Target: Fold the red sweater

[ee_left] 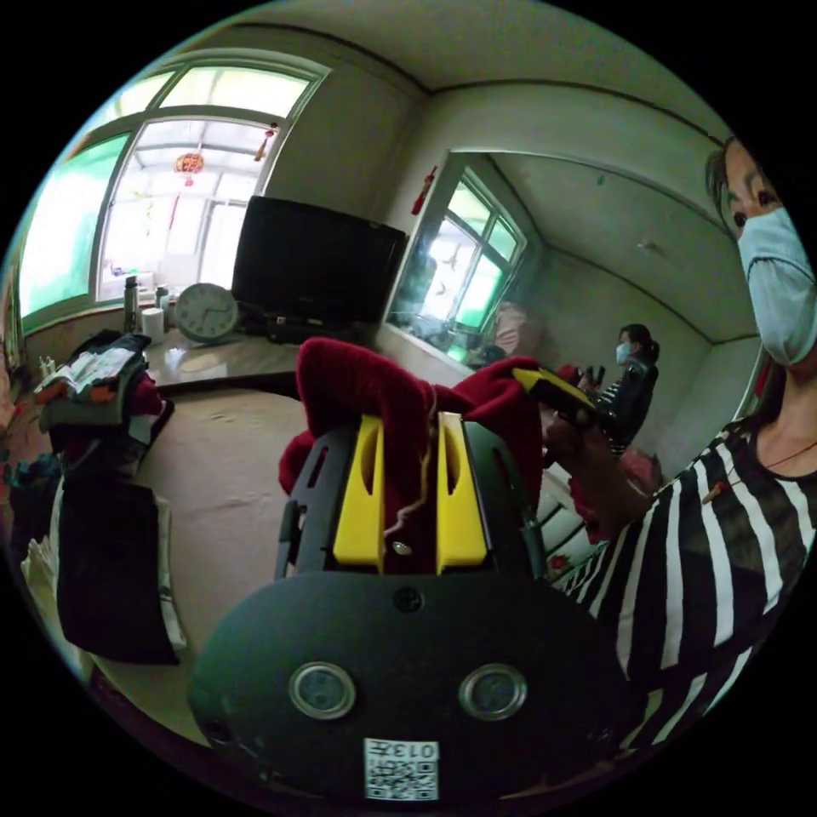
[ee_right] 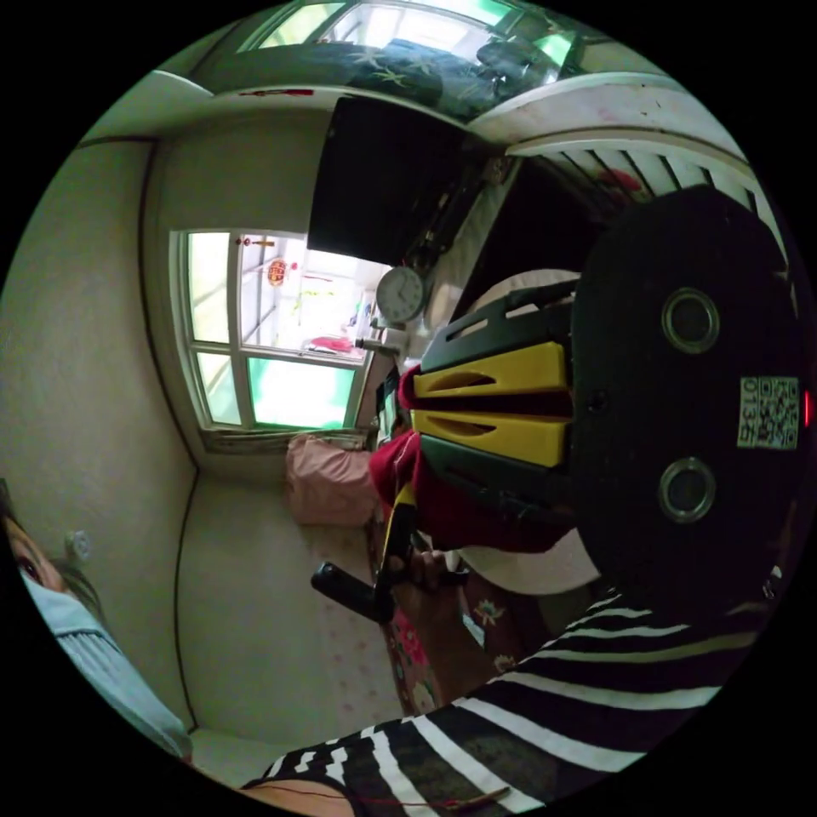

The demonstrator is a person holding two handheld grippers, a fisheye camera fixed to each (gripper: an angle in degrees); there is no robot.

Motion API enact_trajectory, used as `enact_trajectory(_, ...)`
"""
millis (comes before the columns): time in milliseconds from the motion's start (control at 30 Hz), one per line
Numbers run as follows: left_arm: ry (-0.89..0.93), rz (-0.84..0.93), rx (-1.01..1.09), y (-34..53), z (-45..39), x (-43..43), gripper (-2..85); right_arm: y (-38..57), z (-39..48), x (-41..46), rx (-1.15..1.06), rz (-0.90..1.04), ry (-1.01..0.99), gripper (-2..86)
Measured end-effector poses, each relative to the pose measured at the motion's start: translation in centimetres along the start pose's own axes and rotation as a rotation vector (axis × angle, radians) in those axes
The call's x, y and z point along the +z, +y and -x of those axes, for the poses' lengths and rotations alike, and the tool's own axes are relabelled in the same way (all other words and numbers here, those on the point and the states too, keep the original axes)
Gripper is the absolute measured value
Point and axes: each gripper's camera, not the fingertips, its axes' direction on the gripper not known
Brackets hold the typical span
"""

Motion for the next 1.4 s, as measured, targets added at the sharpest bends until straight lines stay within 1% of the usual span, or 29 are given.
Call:
enact_trajectory(167, -0.092, -0.013, -0.002, -4.8, -1.5, 9.5, 9.4, -1.8, -7.6, 2.7, -0.071, 0.053, -0.033, 1.5)
enact_trajectory(233, -0.109, -0.026, -0.076, -6.6, -1.4, 14.1, 9.4, -2.6, -10.4, 4.6, -0.09, 0.09, -0.063, 1.5)
enact_trajectory(300, -0.134, -0.038, -0.122, -7.8, -1.6, 17.0, 9.3, -4.0, -14.3, 7.3, -0.103, 0.158, -0.133, 1.6)
enact_trajectory(433, -0.179, -0.064, -0.211, -10.8, -3.1, 22.8, 9.3, -5.6, -19.2, 11.1, -0.159, 0.186, -0.224, 1.6)
enact_trajectory(467, -0.193, -0.063, -0.213, -11.4, -3.6, 23.5, 9.3, -6.2, -20.7, 12.3, -0.173, 0.182, -0.247, 1.6)
enact_trajectory(567, -0.311, -0.064, -0.195, -14.6, -6.4, 26.8, 9.3, -8.1, -24.3, 14.9, -0.204, 0.153, -0.296, 1.6)
enact_trajectory(633, -0.39, -0.076, -0.17, -17.6, -8.6, 29.4, 9.4, -9.3, -26.1, 16.2, -0.264, 0.111, -0.314, 1.6)
enact_trajectory(800, -0.516, -0.109, -0.154, -23.8, -12.0, 34.9, 9.6, -12.1, -32.9, 20.2, -0.402, -0.024, -0.391, 1.6)
enact_trajectory(867, -0.546, -0.101, -0.17, -26.1, -12.6, 37.6, 9.8, -12.3, -35.5, 22.4, -0.432, -0.069, -0.416, 1.6)
enact_trajectory(933, -0.568, -0.065, -0.255, -28.4, -11.5, 42.4, 10.5, -11.9, -38.0, 26.2, -0.465, -0.053, -0.416, 1.7)
enact_trajectory(1000, -0.622, -0.053, -0.34, -28.6, -9.2, 46.8, 11.6, -10.1, -41.3, 33.3, -0.486, 0.044, -0.427, 1.9)
enact_trajectory(1033, -0.694, -0.041, -0.44, -27.7, -7.2, 49.9, 12.0, -9.3, -42.2, 35.6, -0.482, 0.076, -0.436, 2.0)
enact_trajectory(1067, -0.722, -0.033, -0.52, -26.9, -6.2, 51.4, 11.8, -7.6, -43.9, 40.6, -0.451, 0.174, -0.466, 2.2)
enact_trajectory(1100, -0.756, -0.013, -0.66, -25.1, -4.9, 54.1, 12.0, -5.8, -45.7, 46.0, -0.399, 0.346, -0.501, 2.4)
enact_trajectory(1133, -0.766, -0.021, -0.775, -23.2, -4.6, 56.5, 12.4, -4.8, -46.5, 48.7, -0.384, 0.433, -0.511, 2.5)
enact_trajectory(1167, -0.756, -0.032, -0.831, -22.4, -4.8, 57.6, 12.7, -3.0, -48.3, 52.6, -0.382, 0.515, -0.508, 2.8)
enact_trajectory(1200, -0.741, -0.057, -0.899, -21.2, -6.0, 59.8, 13.1, -1.7, -50.4, 55.2, -0.385, 0.535, -0.502, 3.4)
enact_trajectory(1267, -0.754, -0.025, -0.966, -20.2, -8.3, 63.7, 13.5, -0.5, -53.6, 58.0, -0.354, 0.553, -0.506, 4.8)
enact_trajectory(1333, -0.762, 0.099, -0.987, -20.2, -11.2, 70.0, 14.2, 0.8, -56.5, 60.4, -0.338, 0.606, -0.499, 6.2)
enact_trajectory(1367, -0.764, 0.134, -0.989, -20.2, -11.8, 71.6, 14.4, 1.9, -58.1, 62.0, -0.34, 0.64, -0.502, 6.8)
enact_trajectory(1400, -0.759, 0.215, -0.97, -20.5, -12.9, 75.1, 14.7, 3.4, -59.3, 63.7, -0.365, 0.684, -0.517, 7.3)
